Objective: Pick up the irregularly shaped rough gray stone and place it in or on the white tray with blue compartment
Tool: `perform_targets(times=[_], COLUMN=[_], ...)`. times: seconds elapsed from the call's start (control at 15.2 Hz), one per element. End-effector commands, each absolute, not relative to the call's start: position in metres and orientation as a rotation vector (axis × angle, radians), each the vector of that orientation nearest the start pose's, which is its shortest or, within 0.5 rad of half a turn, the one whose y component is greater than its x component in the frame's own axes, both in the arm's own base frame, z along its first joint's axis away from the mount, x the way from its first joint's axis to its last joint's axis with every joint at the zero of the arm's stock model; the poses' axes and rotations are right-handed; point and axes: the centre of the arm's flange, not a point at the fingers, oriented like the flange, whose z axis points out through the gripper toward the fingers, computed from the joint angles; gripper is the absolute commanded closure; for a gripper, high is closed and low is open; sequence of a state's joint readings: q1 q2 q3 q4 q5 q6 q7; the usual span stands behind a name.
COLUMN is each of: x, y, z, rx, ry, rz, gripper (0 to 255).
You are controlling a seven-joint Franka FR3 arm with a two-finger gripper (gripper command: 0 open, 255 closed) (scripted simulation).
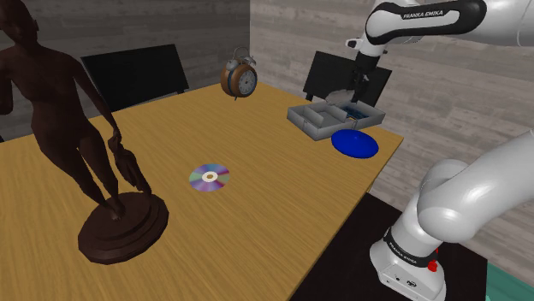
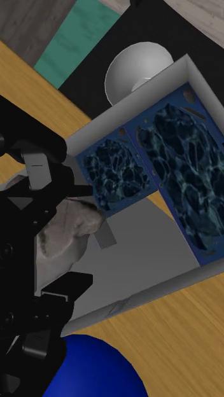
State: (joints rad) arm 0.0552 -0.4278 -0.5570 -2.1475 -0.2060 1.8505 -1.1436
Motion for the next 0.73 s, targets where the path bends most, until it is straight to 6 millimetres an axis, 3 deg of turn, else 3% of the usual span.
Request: perform_targets(times=[0.0, 0.4, 0.66], x=[0.375, 0.375, 0.375], y=[-0.26, -0.26, -0.26], z=[0.54, 0.505, 0.505], rx=[-2.974, -2.974, -2.974], ry=[-1.128, -1.128, -1.128], rz=[-0.11, -0.11, -0.11], gripper=[255, 255, 255])
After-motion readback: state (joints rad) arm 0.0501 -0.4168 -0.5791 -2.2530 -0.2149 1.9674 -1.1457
